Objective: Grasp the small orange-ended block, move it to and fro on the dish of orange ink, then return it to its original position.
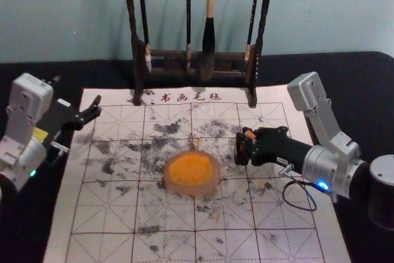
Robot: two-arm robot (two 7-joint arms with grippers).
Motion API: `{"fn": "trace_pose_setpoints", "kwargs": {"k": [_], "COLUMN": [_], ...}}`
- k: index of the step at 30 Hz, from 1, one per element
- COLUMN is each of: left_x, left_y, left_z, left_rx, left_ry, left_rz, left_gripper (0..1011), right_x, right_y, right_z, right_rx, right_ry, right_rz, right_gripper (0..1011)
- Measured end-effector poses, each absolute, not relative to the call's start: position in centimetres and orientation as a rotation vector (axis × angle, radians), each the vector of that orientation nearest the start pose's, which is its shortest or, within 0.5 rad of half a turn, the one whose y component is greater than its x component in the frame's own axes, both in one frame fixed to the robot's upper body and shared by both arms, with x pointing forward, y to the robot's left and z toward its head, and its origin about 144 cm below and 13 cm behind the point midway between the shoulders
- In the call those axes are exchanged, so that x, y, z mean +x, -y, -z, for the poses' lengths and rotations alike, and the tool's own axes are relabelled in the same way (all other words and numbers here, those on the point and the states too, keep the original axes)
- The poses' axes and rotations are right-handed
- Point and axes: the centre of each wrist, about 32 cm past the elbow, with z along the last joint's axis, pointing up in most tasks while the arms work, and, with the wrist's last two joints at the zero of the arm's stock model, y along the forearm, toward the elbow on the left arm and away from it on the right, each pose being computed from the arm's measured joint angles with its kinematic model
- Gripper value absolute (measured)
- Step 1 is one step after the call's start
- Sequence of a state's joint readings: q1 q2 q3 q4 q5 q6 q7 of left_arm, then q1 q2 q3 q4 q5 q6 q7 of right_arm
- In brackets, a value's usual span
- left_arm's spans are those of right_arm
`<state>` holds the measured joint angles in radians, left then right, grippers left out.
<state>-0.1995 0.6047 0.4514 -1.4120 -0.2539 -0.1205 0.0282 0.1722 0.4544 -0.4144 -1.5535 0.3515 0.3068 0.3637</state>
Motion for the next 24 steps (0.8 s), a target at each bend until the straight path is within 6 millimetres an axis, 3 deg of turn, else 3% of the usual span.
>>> {"fn": "trace_pose_setpoints", "kwargs": {"k": [21, 24], "left_x": [48.86, 48.86], "left_y": [-30.97, -30.97], "left_z": [-113.98, -113.98], "left_rx": [0.304, 0.304], "left_ry": [0.285, 0.285], "left_rz": [-1.248, -1.248], "left_gripper": [1001, 1001], "right_x": [48.30, 48.30], "right_y": [24.12, 24.13], "right_z": [-116.01, -116.02], "right_rx": [-0.350, -0.349], "right_ry": [-0.156, -0.156], "right_rz": [0.867, 0.867], "right_gripper": [136, 223]}}
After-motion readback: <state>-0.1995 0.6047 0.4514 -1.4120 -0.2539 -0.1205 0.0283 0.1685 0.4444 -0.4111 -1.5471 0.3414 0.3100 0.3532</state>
